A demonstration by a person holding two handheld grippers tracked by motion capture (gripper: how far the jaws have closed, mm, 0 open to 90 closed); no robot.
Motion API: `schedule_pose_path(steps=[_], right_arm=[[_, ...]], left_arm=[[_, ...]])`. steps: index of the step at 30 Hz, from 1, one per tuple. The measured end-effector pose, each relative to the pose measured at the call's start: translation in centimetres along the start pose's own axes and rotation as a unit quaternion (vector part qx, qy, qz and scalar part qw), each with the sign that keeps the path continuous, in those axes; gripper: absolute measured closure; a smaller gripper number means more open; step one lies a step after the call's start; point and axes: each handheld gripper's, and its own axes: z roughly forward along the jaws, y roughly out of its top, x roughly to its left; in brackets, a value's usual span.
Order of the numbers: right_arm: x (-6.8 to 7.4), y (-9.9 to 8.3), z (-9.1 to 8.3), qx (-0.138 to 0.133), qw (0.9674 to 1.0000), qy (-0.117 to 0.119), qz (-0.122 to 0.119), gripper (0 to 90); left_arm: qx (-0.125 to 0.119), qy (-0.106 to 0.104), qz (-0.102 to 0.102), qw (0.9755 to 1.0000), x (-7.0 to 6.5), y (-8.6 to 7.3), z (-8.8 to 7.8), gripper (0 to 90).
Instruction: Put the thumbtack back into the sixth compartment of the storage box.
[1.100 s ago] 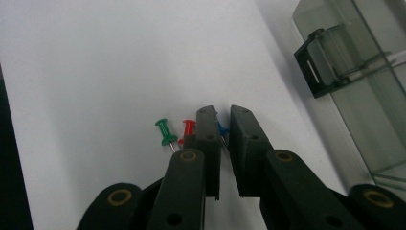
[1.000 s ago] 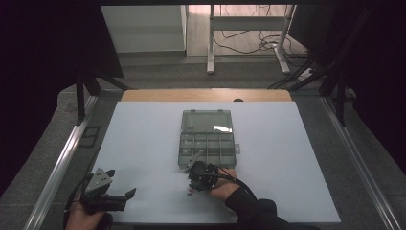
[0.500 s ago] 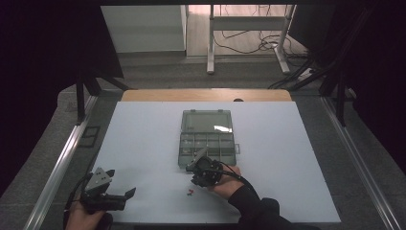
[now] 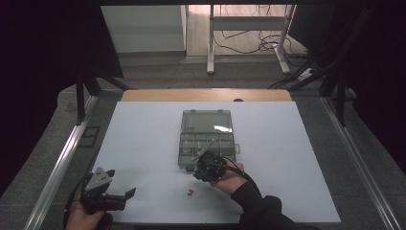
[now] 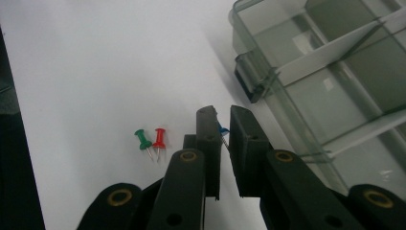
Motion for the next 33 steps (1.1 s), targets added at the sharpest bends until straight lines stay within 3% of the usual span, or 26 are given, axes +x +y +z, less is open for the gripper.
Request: schedule_pose_path(steps=[15,33], right_arm=[[-1.6,0.4,-1.4,-0.016,0.9996,-0.01,0.021,82.1],[-4.2,1.9,-1.3,-0.022,0.9981,-0.038,0.044,81.7]], left_arm=[[0.0,-0.001,-0.001,1.0,0.0,0.0,0.0,1.9],[0.0,-0.002,0.0,1.0,0.0,0.0,0.0,2.0]])
